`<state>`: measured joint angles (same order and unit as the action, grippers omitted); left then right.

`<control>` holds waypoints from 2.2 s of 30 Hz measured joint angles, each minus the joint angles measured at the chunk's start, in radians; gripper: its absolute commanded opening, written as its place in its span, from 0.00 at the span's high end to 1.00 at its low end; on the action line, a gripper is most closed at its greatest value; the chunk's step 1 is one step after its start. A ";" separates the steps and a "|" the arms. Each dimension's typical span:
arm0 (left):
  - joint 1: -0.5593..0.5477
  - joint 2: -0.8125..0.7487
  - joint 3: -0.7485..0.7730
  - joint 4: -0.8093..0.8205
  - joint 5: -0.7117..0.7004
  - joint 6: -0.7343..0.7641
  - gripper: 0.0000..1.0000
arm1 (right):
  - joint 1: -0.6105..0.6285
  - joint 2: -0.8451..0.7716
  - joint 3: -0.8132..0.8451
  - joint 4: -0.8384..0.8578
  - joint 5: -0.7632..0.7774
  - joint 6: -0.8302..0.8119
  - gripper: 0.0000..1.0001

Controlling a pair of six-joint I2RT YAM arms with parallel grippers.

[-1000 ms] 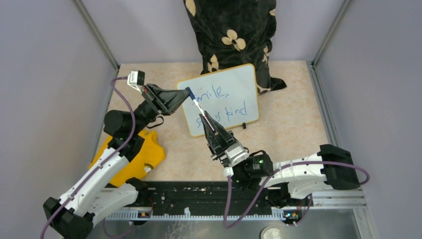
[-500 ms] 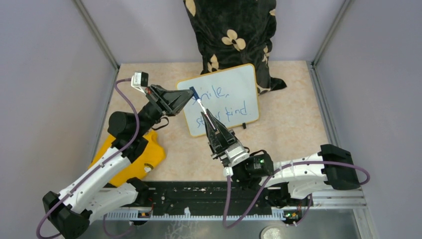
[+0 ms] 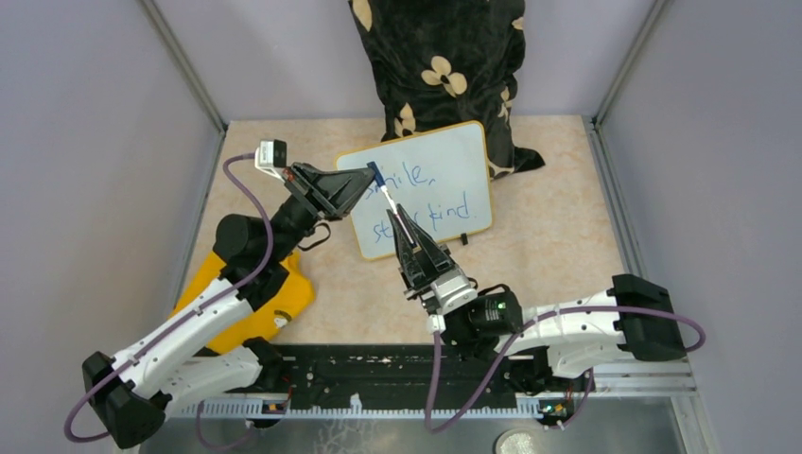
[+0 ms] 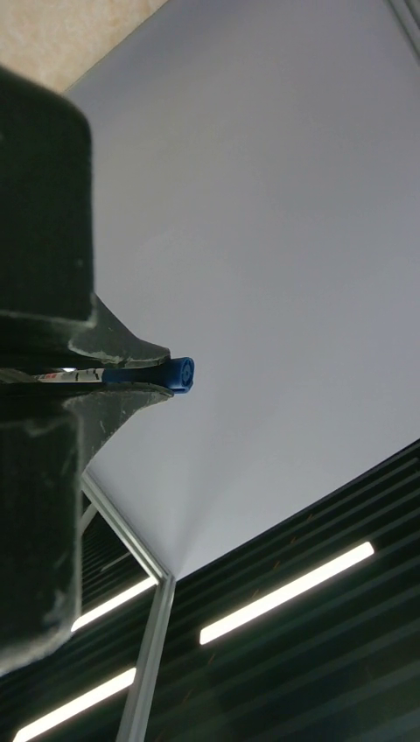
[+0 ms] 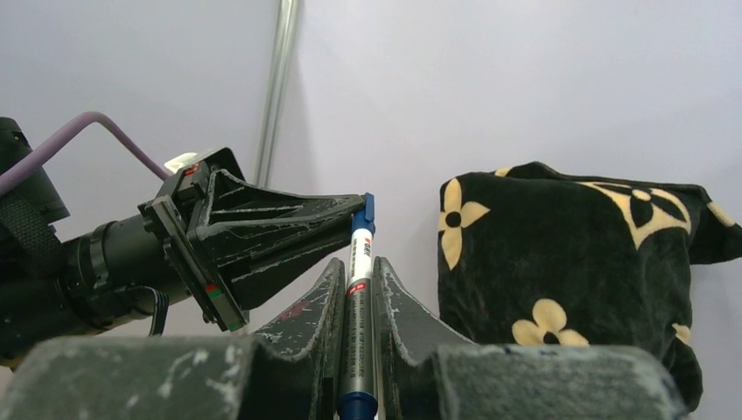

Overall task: Write a sentence on the whiteboard
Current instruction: Close the whiteboard marker at the center of the board.

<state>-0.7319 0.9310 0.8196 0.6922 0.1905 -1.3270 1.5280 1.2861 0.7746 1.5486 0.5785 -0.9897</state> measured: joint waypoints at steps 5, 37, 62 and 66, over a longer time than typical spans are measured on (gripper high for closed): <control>-0.055 0.004 -0.016 0.035 -0.083 0.020 1.00 | 0.000 -0.009 0.000 0.000 0.000 -0.003 1.00; -0.222 -0.156 -0.055 -0.137 -0.243 0.341 0.01 | -0.031 -0.080 -0.020 -0.010 -0.033 0.112 1.00; -0.208 0.000 0.169 -0.221 -0.241 0.580 0.41 | -0.032 -0.161 -0.031 -0.110 -0.079 0.296 1.00; -0.208 -0.001 0.169 -0.221 -0.239 0.580 0.43 | -0.032 -0.161 -0.040 -0.114 -0.079 0.297 1.00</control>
<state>-0.9398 0.9302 0.9890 0.4713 -0.0486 -0.7467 1.4963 1.1255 0.7341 1.4349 0.4992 -0.6926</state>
